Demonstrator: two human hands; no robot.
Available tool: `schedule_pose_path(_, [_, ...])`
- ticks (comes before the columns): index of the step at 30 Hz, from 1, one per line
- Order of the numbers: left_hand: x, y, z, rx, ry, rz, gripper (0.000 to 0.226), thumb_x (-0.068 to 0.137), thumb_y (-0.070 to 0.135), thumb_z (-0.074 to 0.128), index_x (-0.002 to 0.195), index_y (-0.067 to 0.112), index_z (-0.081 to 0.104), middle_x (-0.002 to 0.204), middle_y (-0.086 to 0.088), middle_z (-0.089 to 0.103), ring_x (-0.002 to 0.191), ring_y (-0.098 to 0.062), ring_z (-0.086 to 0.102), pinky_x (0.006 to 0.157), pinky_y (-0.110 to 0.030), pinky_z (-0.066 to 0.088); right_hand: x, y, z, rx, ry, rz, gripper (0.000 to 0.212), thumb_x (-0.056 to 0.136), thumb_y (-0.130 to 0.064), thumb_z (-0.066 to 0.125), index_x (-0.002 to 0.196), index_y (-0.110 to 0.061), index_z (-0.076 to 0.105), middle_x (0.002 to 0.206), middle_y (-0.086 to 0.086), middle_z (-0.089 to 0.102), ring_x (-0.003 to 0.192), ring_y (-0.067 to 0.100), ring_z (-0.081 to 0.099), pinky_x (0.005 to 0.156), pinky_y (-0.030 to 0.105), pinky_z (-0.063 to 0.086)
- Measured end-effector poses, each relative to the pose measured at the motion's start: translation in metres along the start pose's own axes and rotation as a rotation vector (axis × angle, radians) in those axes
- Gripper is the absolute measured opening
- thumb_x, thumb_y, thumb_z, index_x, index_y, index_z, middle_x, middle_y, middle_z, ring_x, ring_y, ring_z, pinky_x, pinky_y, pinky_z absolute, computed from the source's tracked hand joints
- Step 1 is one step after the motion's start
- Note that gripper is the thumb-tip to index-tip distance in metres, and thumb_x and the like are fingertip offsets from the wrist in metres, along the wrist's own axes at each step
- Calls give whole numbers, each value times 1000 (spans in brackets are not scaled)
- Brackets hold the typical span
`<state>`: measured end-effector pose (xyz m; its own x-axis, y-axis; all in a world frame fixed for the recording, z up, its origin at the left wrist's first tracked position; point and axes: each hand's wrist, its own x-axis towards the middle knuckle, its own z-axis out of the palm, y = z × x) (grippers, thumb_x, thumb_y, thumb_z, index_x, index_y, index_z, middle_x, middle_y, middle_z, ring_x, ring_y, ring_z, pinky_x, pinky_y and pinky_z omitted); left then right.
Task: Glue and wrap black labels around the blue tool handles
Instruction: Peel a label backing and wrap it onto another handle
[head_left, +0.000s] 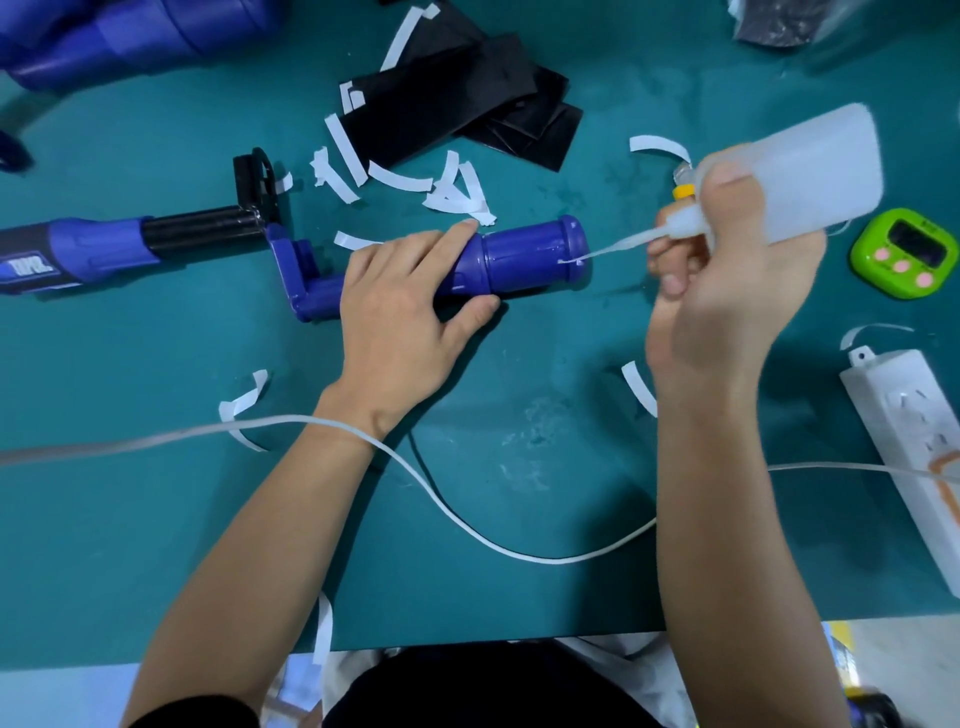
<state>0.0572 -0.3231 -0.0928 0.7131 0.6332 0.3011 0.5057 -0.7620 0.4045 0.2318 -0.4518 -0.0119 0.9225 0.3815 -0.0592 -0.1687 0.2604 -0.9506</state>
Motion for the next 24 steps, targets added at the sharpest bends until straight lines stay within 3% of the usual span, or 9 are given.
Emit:
schedule_pose_path(3, [0,0,-1,7,-2,5,62,94,57,69,144,22,61,126,3,68,112,-22,61,104,-35,33,10,-11,-8,-48,-81,-7,19,84,-11,63,71,-22,72,71,4,66,65,27,58,59,32,42])
schedule_pose_path(5, [0,1,-2,11,4,13,63,93,56,70,145,20,61,125,2,68,111,-22,60,104,-35,32,21,-23,-11,-174,-173,-20,17,81,-1,63,91,-12,71,85,9,71,80,32,68,73,37,54])
schedule_pose_path(6, [0,1,-2,15,6,12,65,93,55,70,145,19,60,124,1,68,111,-22,60,104,-36,32,27,-28,-12,-310,-233,-43,29,80,2,62,104,-13,67,92,7,71,84,29,71,76,38,57])
schedule_pose_path(9, [0,2,-2,19,10,1,66,92,54,70,145,18,59,122,0,69,111,-21,59,105,-37,33,44,-38,-4,-1048,-404,-223,51,78,2,55,119,-28,57,99,0,69,86,23,66,72,35,54])
schedule_pose_path(11, [0,4,-3,28,21,0,60,92,53,68,141,19,62,125,2,69,112,-20,59,106,-37,32,52,-37,6,-1536,-512,-384,52,75,7,56,118,-22,56,102,9,64,95,37,58,72,43,47])
schedule_pose_path(14, [1,5,-2,39,48,-5,54,90,51,68,135,21,65,127,5,69,114,-17,60,107,-35,30,64,-27,22,-1984,-669,-550,44,73,14,60,113,-6,56,101,21,57,99,41,53,74,44,33])
schedule_pose_path(18, [1,5,-1,22,77,-16,51,87,44,71,133,21,68,126,6,70,115,-15,61,109,-34,30,77,-13,34,-2432,-810,-809,25,90,-16,55,114,-13,60,107,11,62,103,31,53,101,39,36])
schedule_pose_path(21, [1,5,-2,13,85,-8,51,86,41,69,132,20,68,125,6,71,115,-15,61,109,-34,31,76,-7,46,-2596,-1011,-1032,29,99,-29,44,122,-25,62,116,1,64,109,24,54,107,37,35])
schedule_pose_path(24, [2,4,-3,8,78,-18,52,84,38,70,132,19,69,125,6,70,115,-14,60,111,-31,28,69,-8,53,-2722,-1116,-1138,41,104,-33,37,138,-20,58,134,5,62,126,28,52,122,48,25])
